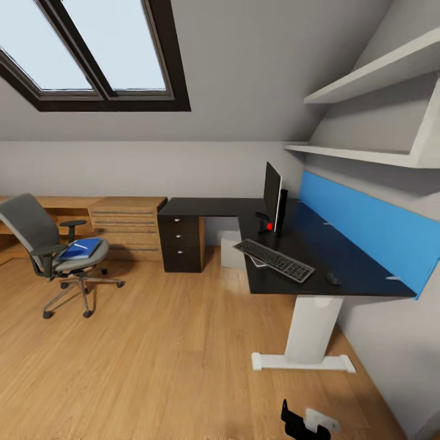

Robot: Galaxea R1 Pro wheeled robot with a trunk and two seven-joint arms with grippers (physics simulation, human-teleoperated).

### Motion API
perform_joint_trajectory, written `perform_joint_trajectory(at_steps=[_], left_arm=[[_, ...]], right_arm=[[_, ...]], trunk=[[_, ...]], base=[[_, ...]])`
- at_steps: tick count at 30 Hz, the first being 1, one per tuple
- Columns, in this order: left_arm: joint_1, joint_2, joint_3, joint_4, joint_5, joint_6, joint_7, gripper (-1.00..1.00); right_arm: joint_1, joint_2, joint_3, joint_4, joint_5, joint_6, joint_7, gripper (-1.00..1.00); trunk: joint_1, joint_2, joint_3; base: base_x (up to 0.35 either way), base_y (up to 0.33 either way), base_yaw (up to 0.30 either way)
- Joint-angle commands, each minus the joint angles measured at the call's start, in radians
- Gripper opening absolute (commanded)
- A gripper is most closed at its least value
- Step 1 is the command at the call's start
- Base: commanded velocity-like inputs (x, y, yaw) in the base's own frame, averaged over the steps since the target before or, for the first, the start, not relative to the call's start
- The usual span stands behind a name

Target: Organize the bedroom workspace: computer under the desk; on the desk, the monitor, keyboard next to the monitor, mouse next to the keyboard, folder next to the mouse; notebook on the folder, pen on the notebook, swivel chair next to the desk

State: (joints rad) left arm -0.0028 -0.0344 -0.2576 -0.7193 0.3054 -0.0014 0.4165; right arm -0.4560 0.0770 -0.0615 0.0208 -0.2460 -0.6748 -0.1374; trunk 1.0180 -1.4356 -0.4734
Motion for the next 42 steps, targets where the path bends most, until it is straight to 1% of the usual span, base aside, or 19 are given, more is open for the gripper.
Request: perform_joint_trajectory(at_steps=[1,8,11,15,16,19,20,22,23,28,31,38,40,41,42], left_arm=[[0.000,0.001,-0.004,-0.002,0.009,0.000,0.007,1.00],[0.000,0.001,-0.004,-0.002,0.009,0.000,0.007,1.00],[0.000,0.002,-0.003,-0.002,0.010,-0.001,0.003,1.00],[0.000,0.002,-0.002,-0.001,0.011,-0.001,0.003,1.00],[-0.001,-0.008,-0.002,0.064,0.012,0.007,0.001,1.00],[-0.005,-0.011,-0.002,0.100,0.012,0.008,0.001,1.00],[-0.021,-0.012,-0.002,0.143,0.012,0.006,0.000,1.00],[-0.036,-0.012,-0.002,0.173,0.013,0.004,-0.001,1.00],[-0.064,-0.011,-0.001,0.215,0.015,0.001,-0.005,1.00],[-0.082,-0.009,0.001,0.237,0.016,-0.001,-0.019,1.00],[-0.083,-0.009,0.001,0.239,0.017,-0.002,-0.021,1.00],[-0.084,-0.009,0.001,0.240,0.017,-0.003,-0.022,1.00],[-0.085,-0.009,0.001,0.241,0.017,-0.003,-0.022,1.00],[-0.085,-0.009,0.001,0.241,0.017,-0.003,-0.022,1.00],[-0.085,-0.009,0.001,0.241,0.017,-0.003,-0.022,1.00]], right_arm=[[-0.001,0.000,-0.006,0.002,0.003,-0.004,0.000,1.00],[-0.001,0.002,-0.006,0.003,0.003,-0.005,0.000,1.00],[-0.001,0.008,-0.005,0.003,0.004,-0.005,0.001,1.00],[-0.001,0.009,-0.005,0.002,0.004,-0.005,0.001,1.00],[-0.001,0.010,-0.005,0.002,0.004,-0.005,0.001,1.00],[-0.001,0.010,-0.005,0.002,0.004,-0.005,0.001,1.00],[-0.001,0.010,-0.005,0.002,0.004,-0.005,0.001,1.00],[-0.001,0.009,-0.005,0.002,0.004,-0.005,0.001,1.00],[-0.001,0.008,-0.006,0.002,0.004,-0.005,0.001,1.00],[-0.001,0.007,-0.006,0.002,0.005,-0.004,0.001,1.00],[-0.001,0.005,-0.006,0.002,0.005,-0.005,0.001,1.00],[-0.001,-0.018,-0.002,-0.028,0.008,-0.016,0.001,1.00],[-0.001,-0.032,-0.002,-0.053,0.008,-0.013,0.000,1.00],[-0.002,-0.048,-0.003,-0.087,0.008,-0.005,0.000,1.00],[-0.002,-0.057,-0.003,-0.107,0.008,0.004,0.000,1.00]], trunk=[[-0.004,0.007,0.002],[-0.031,0.056,0.024],[-0.043,0.077,0.034],[-0.058,0.105,0.046],[-0.062,0.112,0.049],[-0.073,0.133,0.059],[-0.077,0.140,0.062],[-0.085,0.154,0.068],[-0.089,0.161,0.071],[-0.108,0.196,0.087],[-0.119,0.217,0.096],[-0.146,0.266,0.118],[-0.154,0.280,0.124],[-0.158,0.287,0.128],[-0.162,0.294,0.131]], base=[[-0.260,-0.258,-0.002],[-0.237,-0.248,-0.001],[-0.038,-0.042,0.000],[-0.014,-0.016,0.000],[0.000,0.000,0.000],[0.000,0.000,0.000],[0.000,0.000,0.000],[0.000,0.000,0.000],[0.000,0.000,0.000],[0.000,0.000,0.000],[0.000,0.000,0.000],[0.000,0.000,0.000],[0.000,0.000,0.000],[0.000,0.000,0.000],[0.000,0.000,0.000]])
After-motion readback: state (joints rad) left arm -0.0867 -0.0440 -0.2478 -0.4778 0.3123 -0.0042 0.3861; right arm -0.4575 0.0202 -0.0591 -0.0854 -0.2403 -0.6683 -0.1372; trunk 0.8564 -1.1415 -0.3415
